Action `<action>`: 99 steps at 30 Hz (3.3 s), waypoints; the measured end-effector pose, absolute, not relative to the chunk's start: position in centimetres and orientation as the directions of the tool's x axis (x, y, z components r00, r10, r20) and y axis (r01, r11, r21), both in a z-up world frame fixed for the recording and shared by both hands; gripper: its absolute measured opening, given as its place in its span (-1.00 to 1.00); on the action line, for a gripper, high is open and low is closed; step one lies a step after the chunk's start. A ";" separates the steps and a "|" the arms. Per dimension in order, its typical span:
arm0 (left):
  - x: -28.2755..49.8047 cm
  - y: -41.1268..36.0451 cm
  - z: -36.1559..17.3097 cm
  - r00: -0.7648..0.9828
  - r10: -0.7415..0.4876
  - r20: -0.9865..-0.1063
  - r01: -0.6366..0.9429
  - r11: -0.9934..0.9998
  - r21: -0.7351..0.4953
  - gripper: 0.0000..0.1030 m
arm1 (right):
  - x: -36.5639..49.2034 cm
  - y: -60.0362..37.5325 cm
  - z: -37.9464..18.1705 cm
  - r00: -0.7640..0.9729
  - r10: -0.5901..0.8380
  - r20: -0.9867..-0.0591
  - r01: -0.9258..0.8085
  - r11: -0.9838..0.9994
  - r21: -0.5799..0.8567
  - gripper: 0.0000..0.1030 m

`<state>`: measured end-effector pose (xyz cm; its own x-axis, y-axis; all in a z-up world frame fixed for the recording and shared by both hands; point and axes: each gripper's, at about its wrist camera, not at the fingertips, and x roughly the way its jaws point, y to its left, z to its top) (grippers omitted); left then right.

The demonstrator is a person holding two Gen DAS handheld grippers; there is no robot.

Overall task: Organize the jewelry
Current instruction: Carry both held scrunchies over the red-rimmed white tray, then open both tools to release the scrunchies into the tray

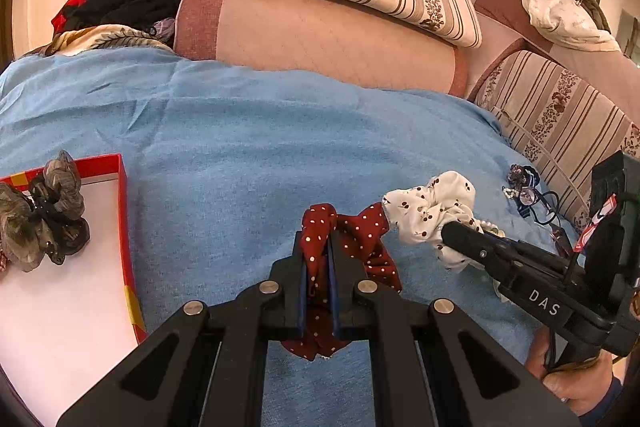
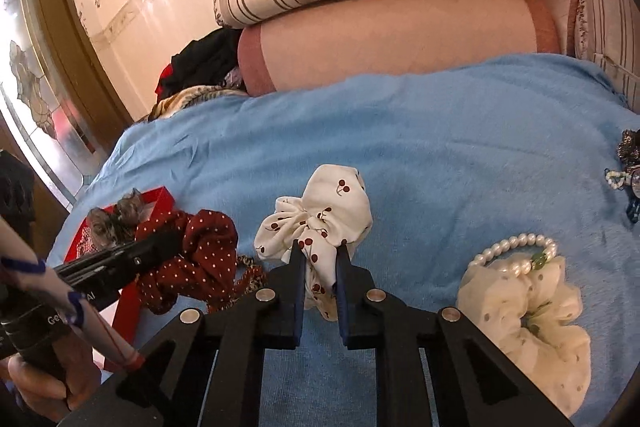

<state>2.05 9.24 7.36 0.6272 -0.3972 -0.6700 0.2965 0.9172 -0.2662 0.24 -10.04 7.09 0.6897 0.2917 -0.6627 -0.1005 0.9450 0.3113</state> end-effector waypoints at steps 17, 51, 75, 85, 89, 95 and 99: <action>1.0 9.6 8.6 0.657 -0.377 -0.653 0.295 0.925 -0.238 -0.84 | -0.3 -9.8 8.0 0.726 0.318 -0.610 -0.126 0.933 0.337 -0.73; -4.5 16.5 12.7 0.837 -0.199 -0.510 0.173 0.980 -0.099 -0.84 | -6.9 -1.8 12.5 0.755 0.382 -0.533 -0.214 0.912 0.351 -0.72; -4.7 32.1 11.3 0.790 -0.018 -0.613 -0.133 0.971 -0.200 -0.82 | -3.7 14.0 11.5 0.583 0.576 -0.573 -0.426 0.817 0.388 -0.72; -3.7 34.9 8.9 0.704 0.023 -0.710 -0.253 0.942 -0.220 -0.82 | -0.9 17.6 8.2 0.513 0.559 -0.652 -0.411 0.826 0.385 -0.71; -3.3 35.2 8.1 0.670 0.026 -0.742 -0.274 0.938 -0.214 -0.82 | -0.3 17.9 7.1 0.491 0.545 -0.680 -0.397 0.835 0.382 -0.71; -3.0 35.4 7.5 0.644 0.041 -0.764 -0.294 0.935 -0.197 -0.82 | 0.4 18.1 5.9 0.462 0.527 -0.713 -0.374 0.845 0.382 -0.66; -2.9 35.6 7.3 0.639 0.042 -0.768 -0.302 0.932 -0.200 -0.73 | 0.6 18.2 5.4 0.455 0.519 -0.724 -0.366 0.850 0.379 -0.58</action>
